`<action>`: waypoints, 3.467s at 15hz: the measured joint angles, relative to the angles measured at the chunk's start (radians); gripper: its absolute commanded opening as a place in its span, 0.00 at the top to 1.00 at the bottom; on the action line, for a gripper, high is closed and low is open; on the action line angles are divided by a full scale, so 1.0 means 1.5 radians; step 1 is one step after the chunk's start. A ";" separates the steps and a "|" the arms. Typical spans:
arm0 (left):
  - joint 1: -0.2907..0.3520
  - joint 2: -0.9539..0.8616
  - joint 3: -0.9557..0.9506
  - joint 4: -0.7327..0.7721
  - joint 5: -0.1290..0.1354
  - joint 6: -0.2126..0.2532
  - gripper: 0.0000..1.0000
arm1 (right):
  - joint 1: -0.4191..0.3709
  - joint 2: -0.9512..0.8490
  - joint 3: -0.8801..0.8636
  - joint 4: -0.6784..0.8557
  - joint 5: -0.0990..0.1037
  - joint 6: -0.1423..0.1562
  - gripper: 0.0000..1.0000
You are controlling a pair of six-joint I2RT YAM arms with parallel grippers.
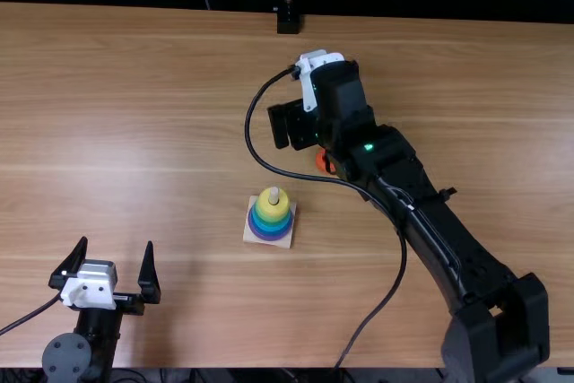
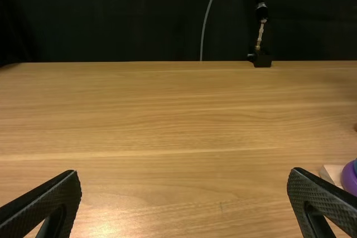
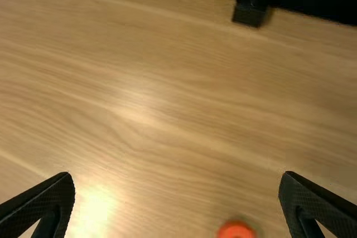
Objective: Build the Hanoi tower: stack the rings onto the peg from bottom to top in this color order: purple, dark blue, light blue, dark green, light green, yellow, orange.
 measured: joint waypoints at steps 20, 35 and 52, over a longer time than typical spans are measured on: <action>0.000 0.000 0.000 0.000 0.000 0.000 0.00 | -0.048 0.124 -0.024 -0.116 0.000 0.000 0.00; 0.000 0.000 0.000 0.000 0.000 0.000 0.00 | -0.055 0.170 0.002 -0.119 0.001 0.000 0.56; 0.000 0.000 0.000 0.000 0.000 0.000 0.00 | -0.055 0.181 0.115 -0.392 0.000 0.003 1.00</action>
